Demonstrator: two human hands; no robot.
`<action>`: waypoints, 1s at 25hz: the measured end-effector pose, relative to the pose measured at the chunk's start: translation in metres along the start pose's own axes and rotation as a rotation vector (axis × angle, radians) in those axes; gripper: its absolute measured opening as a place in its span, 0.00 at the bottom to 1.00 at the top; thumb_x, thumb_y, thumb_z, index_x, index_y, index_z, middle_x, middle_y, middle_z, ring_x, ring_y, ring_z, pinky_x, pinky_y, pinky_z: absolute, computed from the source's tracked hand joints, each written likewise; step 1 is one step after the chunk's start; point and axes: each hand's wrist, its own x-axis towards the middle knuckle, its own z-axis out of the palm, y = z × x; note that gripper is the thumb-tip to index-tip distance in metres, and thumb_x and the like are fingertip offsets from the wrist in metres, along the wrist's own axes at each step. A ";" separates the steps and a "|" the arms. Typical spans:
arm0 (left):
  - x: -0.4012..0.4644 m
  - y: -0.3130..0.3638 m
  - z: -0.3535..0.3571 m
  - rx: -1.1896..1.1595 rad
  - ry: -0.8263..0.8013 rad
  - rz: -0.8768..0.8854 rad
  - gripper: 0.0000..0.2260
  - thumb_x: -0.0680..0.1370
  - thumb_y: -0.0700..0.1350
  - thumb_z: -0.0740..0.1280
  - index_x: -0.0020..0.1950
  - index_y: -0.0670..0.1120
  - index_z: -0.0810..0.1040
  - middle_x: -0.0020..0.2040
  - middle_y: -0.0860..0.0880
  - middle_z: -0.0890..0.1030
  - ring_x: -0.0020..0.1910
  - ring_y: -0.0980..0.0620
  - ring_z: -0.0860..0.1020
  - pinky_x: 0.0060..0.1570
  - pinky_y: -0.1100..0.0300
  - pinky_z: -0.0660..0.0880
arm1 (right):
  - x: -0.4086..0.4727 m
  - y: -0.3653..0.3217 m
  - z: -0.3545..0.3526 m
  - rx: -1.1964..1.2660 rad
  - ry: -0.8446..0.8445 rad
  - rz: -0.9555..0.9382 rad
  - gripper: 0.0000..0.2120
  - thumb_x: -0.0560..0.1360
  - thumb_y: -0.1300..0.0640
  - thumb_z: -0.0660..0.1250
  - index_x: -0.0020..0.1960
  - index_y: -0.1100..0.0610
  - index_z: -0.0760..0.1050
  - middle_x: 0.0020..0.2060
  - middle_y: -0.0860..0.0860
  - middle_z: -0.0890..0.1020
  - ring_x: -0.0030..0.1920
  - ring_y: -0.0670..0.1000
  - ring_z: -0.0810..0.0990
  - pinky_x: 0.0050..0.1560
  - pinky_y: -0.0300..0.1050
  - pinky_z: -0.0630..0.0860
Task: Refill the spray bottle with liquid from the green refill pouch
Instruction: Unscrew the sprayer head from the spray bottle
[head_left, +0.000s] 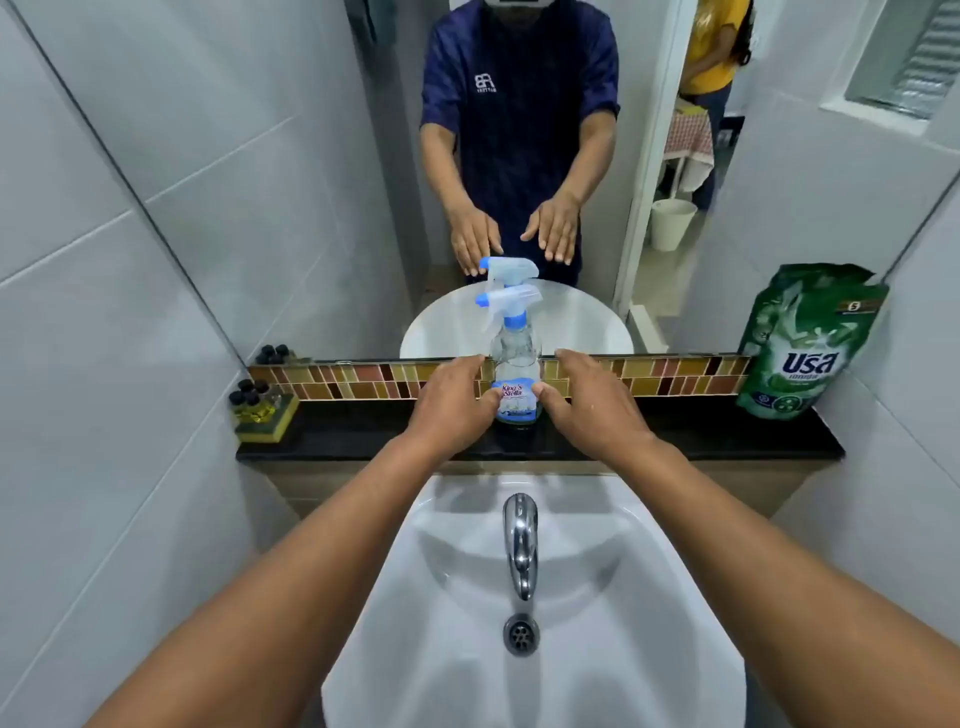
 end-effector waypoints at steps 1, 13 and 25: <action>0.010 -0.001 0.008 -0.037 -0.004 -0.032 0.27 0.80 0.50 0.71 0.77 0.43 0.72 0.74 0.44 0.77 0.74 0.45 0.72 0.72 0.49 0.70 | 0.013 0.008 0.001 0.045 0.019 0.001 0.26 0.85 0.49 0.67 0.79 0.59 0.70 0.75 0.57 0.77 0.75 0.57 0.74 0.70 0.50 0.71; 0.101 -0.044 0.058 -0.331 -0.162 -0.249 0.36 0.70 0.46 0.82 0.76 0.49 0.74 0.73 0.51 0.78 0.72 0.53 0.75 0.73 0.52 0.72 | 0.140 0.043 0.032 0.547 -0.014 0.126 0.28 0.72 0.51 0.82 0.70 0.57 0.80 0.66 0.53 0.84 0.69 0.52 0.81 0.72 0.51 0.76; 0.128 -0.080 0.090 -0.325 -0.265 -0.091 0.27 0.61 0.53 0.84 0.58 0.52 0.82 0.55 0.55 0.85 0.55 0.53 0.83 0.60 0.48 0.80 | 0.153 0.042 0.058 0.728 0.041 0.131 0.18 0.68 0.58 0.84 0.55 0.52 0.84 0.50 0.53 0.89 0.51 0.53 0.88 0.57 0.59 0.85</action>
